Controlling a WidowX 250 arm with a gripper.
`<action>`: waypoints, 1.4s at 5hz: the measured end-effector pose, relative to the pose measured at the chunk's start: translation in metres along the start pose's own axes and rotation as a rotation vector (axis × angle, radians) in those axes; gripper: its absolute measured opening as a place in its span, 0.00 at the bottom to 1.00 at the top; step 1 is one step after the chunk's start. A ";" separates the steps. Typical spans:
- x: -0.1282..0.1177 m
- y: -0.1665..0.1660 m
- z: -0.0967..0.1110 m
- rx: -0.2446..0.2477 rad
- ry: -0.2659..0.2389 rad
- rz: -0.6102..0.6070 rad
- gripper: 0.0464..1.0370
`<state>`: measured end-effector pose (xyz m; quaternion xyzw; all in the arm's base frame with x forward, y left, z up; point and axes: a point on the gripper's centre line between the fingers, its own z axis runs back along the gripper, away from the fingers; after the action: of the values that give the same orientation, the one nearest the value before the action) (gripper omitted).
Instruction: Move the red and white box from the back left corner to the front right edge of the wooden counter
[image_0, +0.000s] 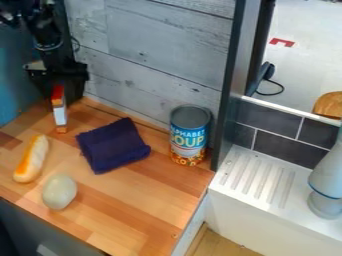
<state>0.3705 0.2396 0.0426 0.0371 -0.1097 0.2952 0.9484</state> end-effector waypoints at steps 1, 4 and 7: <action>0.003 0.003 -0.009 0.021 0.031 0.010 0.91; 0.001 0.001 -0.007 0.009 0.106 0.024 0.35; -0.034 -0.060 0.084 -0.160 0.054 -0.145 0.35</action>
<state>0.3614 0.1602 0.1158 -0.0390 -0.1045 0.2170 0.9698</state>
